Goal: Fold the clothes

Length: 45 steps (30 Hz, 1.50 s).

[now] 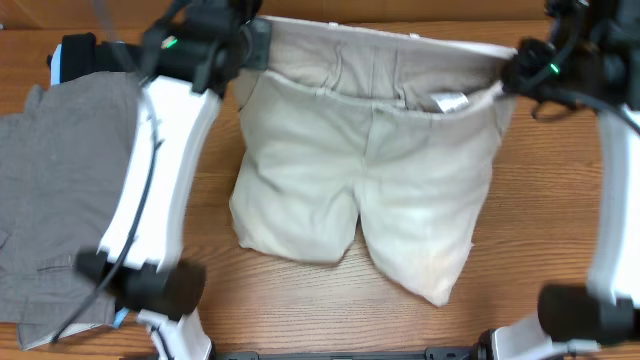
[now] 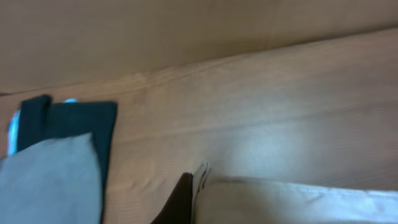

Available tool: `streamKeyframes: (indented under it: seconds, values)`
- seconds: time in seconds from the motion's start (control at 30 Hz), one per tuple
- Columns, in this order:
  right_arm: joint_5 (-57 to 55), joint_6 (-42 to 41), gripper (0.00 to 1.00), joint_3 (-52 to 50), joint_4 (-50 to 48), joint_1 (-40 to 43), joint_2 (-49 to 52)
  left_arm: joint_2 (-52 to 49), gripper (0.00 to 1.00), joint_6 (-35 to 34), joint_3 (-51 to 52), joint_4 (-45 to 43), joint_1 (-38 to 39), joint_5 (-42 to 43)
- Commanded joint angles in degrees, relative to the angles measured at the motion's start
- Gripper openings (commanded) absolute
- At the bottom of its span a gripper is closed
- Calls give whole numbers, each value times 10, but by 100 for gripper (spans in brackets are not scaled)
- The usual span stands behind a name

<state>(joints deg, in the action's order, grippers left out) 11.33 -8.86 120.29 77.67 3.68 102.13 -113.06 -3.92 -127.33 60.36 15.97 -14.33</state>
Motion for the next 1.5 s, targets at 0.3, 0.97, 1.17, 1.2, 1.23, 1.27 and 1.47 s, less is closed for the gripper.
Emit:
streamKeyframes:
  seconds: [0.3, 0.97, 1.17, 1.2, 1.23, 1.27, 1.47]
  values:
    - [16, 1, 100, 1, -248, 22, 175, -182, 100, -19, -7, -269, -32, -33]
    - [31, 18, 100, 19, 63, -3, 111, -124, 100, 31, -198, 17, -38, 77]
    - [-1, 1, 99, -90, 59, -1, 111, -115, 100, 31, -248, 165, -52, 159]
    - [-14, -9, 98, -119, 43, 0, 111, -111, 100, 31, -254, 178, -51, 158]
    - [-21, -18, 98, -144, 27, 2, 111, -109, 100, 35, -256, 183, -51, 158]
    - [-23, -23, 96, -175, 5, 3, 111, -105, 100, 42, -258, 187, -51, 158]
    - [-51, -52, 69, -292, -107, 5, 111, -103, 100, 48, -258, 193, -51, 159]
